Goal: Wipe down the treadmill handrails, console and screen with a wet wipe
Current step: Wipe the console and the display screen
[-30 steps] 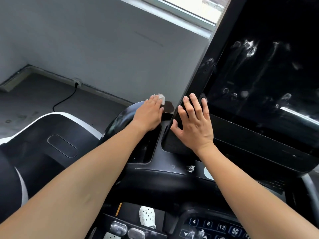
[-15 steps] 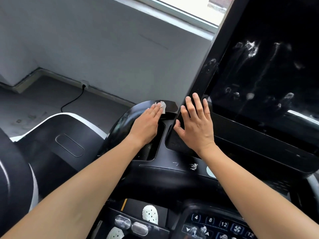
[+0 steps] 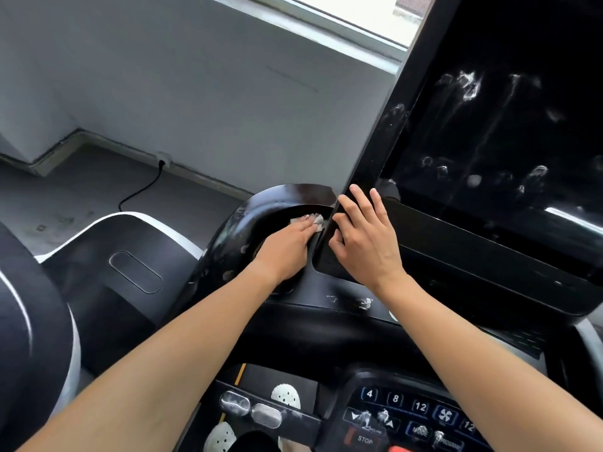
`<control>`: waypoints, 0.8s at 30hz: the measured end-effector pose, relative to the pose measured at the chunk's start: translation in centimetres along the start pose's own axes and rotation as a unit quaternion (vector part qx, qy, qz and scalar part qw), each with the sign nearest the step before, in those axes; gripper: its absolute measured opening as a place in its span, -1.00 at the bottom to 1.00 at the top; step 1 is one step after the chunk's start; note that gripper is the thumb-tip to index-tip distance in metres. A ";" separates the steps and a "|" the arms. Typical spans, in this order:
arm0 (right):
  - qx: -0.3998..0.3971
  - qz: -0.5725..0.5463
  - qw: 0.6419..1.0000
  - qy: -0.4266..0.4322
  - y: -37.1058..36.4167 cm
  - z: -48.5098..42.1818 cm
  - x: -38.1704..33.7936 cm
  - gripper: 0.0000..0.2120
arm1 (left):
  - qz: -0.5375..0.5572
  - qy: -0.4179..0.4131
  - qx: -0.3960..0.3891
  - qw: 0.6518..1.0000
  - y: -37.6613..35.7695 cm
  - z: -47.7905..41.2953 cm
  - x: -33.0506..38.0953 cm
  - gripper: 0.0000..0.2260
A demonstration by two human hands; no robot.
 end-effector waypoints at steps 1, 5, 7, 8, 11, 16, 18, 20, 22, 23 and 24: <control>-0.002 -0.005 1.000 -0.003 0.0 0.1 -0.1 -0.72 | 0.019 0.009 0.002 1.000 0.1 0.3 0.0 -0.45; -0.011 -0.022 1.000 -0.017 -0.1 0.5 -0.5 -0.73 | 0.077 0.033 -0.008 0.996 0.4 1.9 -0.6 -0.47; -0.016 -0.030 0.999 -0.023 -0.3 0.7 -0.8 -0.74 | 0.085 0.041 -0.026 0.995 0.6 2.2 -0.8 -0.47; -0.017 -0.034 0.999 -0.028 -0.3 0.7 -0.9 -0.75 | 0.087 0.043 -0.037 0.995 0.5 2.4 -0.7 -0.46; -0.023 -0.049 0.998 -0.043 -0.4 0.8 -1.2 -0.77 | 0.097 0.048 -0.077 0.991 -0.4 2.5 0.6 -0.44; -0.026 -0.077 0.996 -0.048 -0.3 1.3 -1.4 -0.80 | 0.138 0.066 -0.070 0.986 0.9 2.9 0.7 -0.52; -0.019 -0.087 0.995 -0.047 -0.2 1.7 -1.4 -0.80 | 0.150 0.065 -0.064 0.984 1.3 4.0 0.1 -0.54; -0.006 -0.098 0.994 -0.049 0.0 2.1 -1.5 -0.80 | 0.152 0.064 -0.060 0.985 1.2 5.1 -0.2 -0.50; -0.003 -0.105 0.994 -0.044 0.1 2.5 -2.1 -0.78 | 0.125 0.064 -0.070 0.988 0.4 5.2 0.2 -0.48; -0.009 -0.105 0.994 -0.036 0.0 2.7 -2.5 -0.77 | 0.112 0.066 -0.080 0.988 -0.1 4.8 0.4 -0.47; -0.016 -0.104 0.994 -0.028 0.0 3.0 -2.9 -0.77 | 0.104 0.071 -0.095 0.987 -0.9 4.4 0.7 -0.47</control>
Point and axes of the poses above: each hand's wrist, its own z-axis away from the middle knuckle, its own y-axis out of the back of the hand, x = y × z, the point moved 10 cm from there along -z, towards the middle knuckle, and after that the axes turned 15 degrees about y, right-handed, at the moved point
